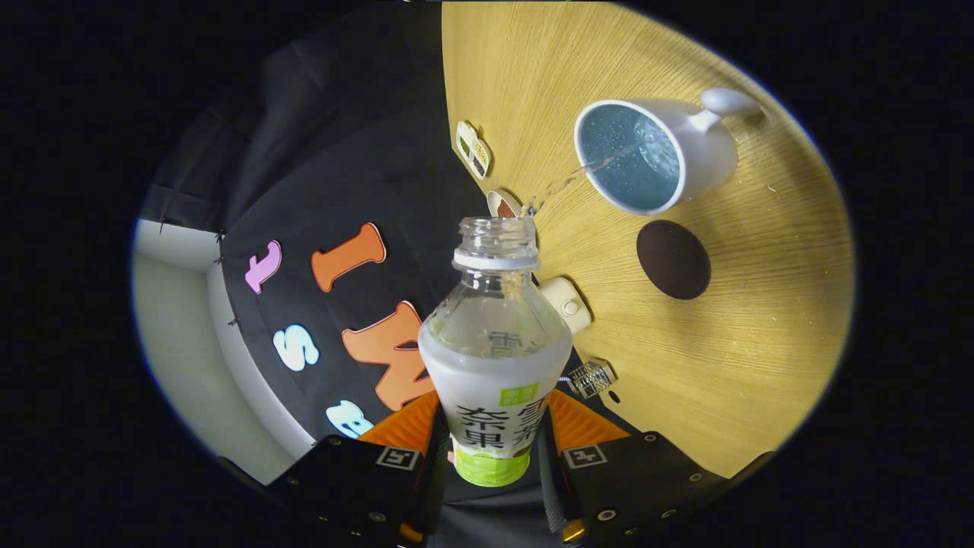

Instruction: Take the bottle from table, then pour the juice into the cup, finally place the bottle on the coaster

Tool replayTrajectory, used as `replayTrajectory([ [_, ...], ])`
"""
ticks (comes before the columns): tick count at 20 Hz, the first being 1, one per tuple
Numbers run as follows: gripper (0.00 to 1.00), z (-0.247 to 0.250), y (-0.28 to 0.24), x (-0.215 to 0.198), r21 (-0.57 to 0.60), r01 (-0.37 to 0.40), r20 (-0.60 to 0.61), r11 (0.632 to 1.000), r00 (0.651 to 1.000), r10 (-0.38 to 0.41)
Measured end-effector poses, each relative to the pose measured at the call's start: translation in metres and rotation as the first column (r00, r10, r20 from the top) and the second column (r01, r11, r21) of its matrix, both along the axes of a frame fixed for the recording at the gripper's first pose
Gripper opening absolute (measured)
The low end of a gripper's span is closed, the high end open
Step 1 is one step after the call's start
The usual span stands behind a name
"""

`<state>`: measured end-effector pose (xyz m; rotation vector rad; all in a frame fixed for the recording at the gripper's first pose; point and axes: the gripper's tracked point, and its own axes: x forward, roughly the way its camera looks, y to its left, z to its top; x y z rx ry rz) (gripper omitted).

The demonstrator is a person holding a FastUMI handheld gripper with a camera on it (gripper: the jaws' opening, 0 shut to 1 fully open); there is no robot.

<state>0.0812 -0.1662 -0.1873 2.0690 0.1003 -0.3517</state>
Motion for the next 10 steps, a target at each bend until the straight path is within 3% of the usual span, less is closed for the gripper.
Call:
replayTrajectory([
  [10,0.54,-0.0015,-0.0033,-0.0018,0.057,0.005,-0.009,0.998,1.000,-0.005],
])
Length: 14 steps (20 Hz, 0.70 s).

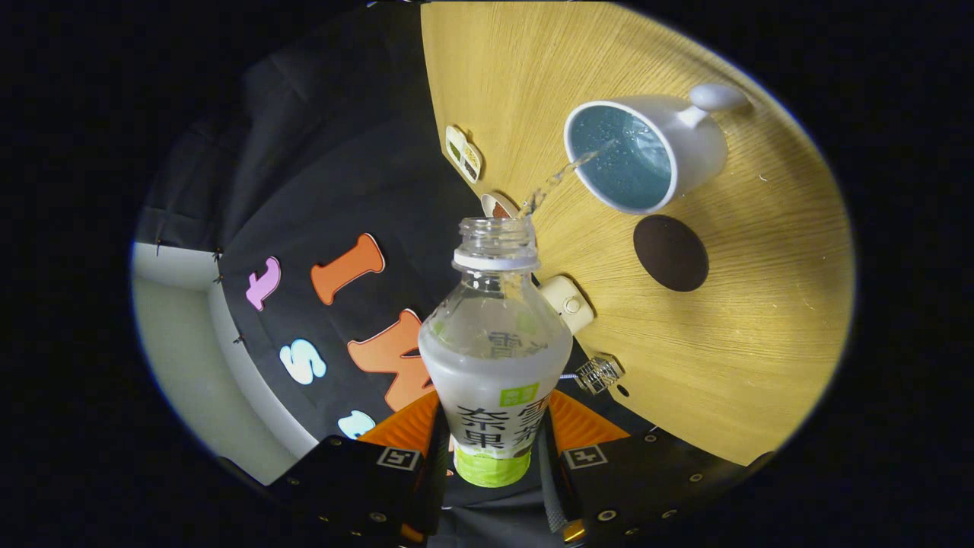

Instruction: Take the bottle from table, then pour the juice into the cup, finally place the bottle on the coaster

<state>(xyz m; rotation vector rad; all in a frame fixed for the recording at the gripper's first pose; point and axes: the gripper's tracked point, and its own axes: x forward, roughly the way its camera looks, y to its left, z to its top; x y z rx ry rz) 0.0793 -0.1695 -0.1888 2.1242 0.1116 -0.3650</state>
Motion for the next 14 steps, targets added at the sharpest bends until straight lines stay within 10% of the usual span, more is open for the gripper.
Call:
replayTrajectory([
  [14,0.54,-0.0002,-0.0042,0.0034,0.058,0.013,0.010,0.998,1.000,-0.014],
])
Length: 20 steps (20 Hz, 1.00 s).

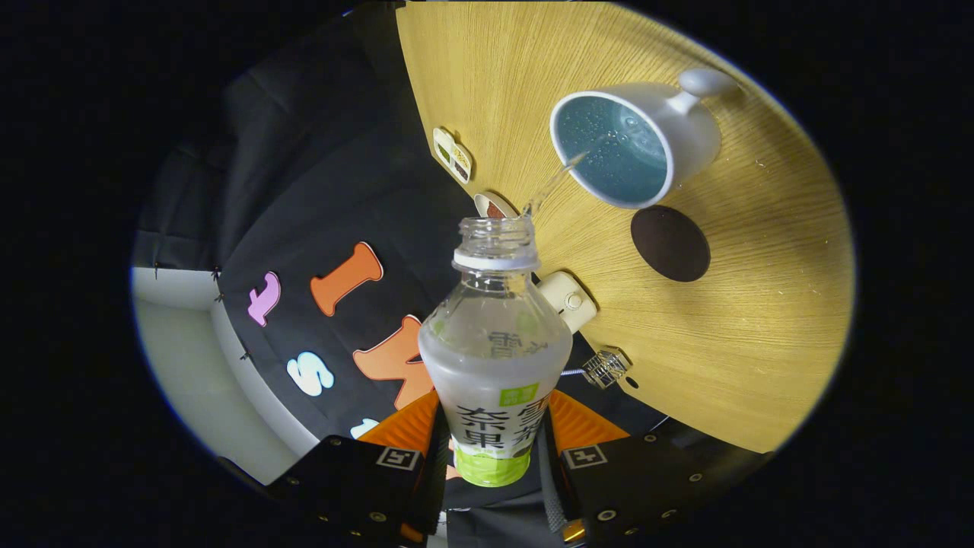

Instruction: Take the bottle from table, then pour the juice into the cup, finally place the bottle on the coaster

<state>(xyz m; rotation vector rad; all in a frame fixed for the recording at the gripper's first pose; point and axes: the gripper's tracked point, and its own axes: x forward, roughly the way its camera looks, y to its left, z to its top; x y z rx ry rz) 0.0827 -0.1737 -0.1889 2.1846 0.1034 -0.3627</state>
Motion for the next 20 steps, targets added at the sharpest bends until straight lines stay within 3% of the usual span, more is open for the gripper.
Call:
replayTrajectory([
  [8,0.54,-0.001,0.008,0.002,-0.067,-0.045,0.003,0.997,0.999,0.045],
  [11,0.54,-0.009,0.017,0.004,-0.206,-0.107,-0.031,0.973,0.994,0.103],
  [13,0.54,-0.022,0.019,0.003,-0.339,-0.171,-0.109,0.925,0.984,0.142],
  [15,0.54,-0.033,0.017,-0.002,-0.484,-0.245,-0.199,0.840,0.966,0.167],
  [17,0.54,-0.034,0.017,-0.007,-0.619,-0.328,-0.274,0.714,0.942,0.196],
  [20,0.54,-0.038,0.003,-0.005,-0.794,-0.448,-0.414,0.411,0.894,0.175],
])
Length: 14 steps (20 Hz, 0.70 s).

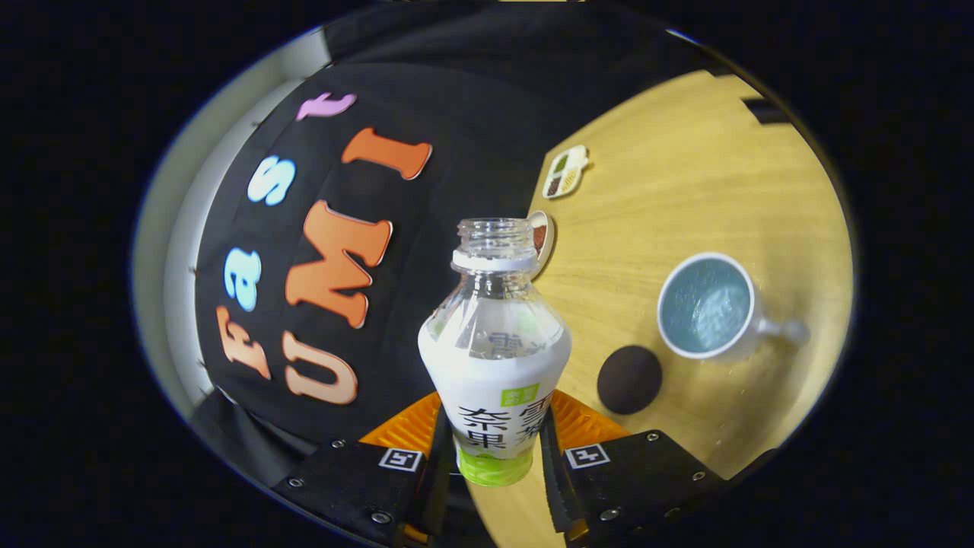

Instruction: Take the bottle from table, then pour the juice into the cup, finally place the bottle on the coaster

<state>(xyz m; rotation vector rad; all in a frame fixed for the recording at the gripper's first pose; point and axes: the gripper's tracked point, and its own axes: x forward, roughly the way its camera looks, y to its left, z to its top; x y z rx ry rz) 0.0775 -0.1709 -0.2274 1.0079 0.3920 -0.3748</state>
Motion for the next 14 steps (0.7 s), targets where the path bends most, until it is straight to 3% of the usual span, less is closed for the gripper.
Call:
replayTrajectory([
  [3,0.54,0.009,-0.002,0.006,-0.266,-0.105,-0.057,0.958,0.994,0.093],
  [5,0.55,0.012,-0.007,0.011,-0.428,-0.158,-0.105,0.890,0.987,0.125],
  [7,0.55,0.014,-0.014,0.014,-0.572,-0.196,-0.163,0.797,0.979,0.124],
  [10,0.55,0.006,-0.010,0.023,-0.673,-0.253,-0.230,0.695,0.965,0.128],
  [14,0.56,-0.022,-0.006,0.041,-0.714,-0.298,-0.267,0.634,0.952,0.147],
])
